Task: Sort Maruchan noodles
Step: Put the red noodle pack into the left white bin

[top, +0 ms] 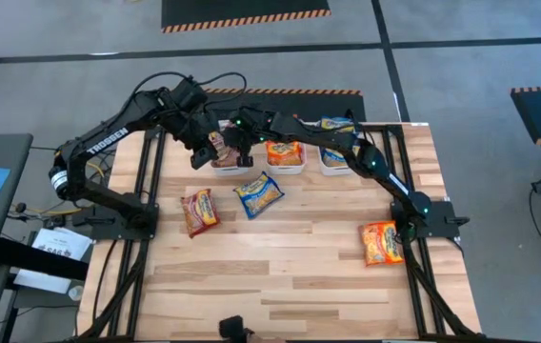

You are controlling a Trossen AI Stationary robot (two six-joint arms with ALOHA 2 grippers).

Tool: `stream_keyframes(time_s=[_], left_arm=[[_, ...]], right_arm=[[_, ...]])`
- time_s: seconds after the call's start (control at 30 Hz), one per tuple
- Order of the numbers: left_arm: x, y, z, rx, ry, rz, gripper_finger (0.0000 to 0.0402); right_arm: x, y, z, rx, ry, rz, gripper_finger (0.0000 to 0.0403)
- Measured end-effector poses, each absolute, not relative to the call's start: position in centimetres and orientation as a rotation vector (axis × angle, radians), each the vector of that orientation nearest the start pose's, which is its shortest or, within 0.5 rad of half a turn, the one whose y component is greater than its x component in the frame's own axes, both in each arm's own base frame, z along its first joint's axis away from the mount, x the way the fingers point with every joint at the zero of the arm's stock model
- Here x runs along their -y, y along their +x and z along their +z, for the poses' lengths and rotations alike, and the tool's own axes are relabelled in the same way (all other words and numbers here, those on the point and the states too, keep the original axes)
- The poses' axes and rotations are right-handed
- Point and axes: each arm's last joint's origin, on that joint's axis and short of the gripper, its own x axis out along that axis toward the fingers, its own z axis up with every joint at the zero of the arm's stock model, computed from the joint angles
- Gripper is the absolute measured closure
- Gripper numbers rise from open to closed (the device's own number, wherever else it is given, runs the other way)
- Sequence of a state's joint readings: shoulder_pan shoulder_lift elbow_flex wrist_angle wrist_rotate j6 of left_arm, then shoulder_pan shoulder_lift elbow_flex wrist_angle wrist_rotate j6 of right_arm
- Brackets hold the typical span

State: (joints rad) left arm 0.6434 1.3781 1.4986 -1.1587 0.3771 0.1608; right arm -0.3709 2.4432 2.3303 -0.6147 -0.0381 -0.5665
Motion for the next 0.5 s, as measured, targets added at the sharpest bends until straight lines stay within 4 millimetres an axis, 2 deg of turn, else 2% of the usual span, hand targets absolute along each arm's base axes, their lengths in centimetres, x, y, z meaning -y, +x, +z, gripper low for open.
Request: stream_keyframes(time_s=[0.1, 0.23, 0.37, 0.5], left_arm=[[-14.4, 20.9, 37.0, -0.92, -0.36, 0.167, 0.031], [-14.4, 20.9, 37.0, -0.921, -0.358, 0.17, 0.031], [-14.3, 20.9, 37.0, -0.926, -0.361, 0.17, 0.031], [-14.3, 20.9, 37.0, -0.925, -0.359, 0.169, 0.031]], right_arm=[[20.1, 50.5, 23.9, -0.809, -0.305, -0.173, 0.0388], [20.2, 49.9, 23.5, -0.849, -0.227, -0.134, 0.0388], [19.0, 49.6, 22.9, -0.938, -0.225, -0.09, 0.0388], [18.6, 49.9, 22.9, -0.954, -0.264, -0.143, 0.0386]])
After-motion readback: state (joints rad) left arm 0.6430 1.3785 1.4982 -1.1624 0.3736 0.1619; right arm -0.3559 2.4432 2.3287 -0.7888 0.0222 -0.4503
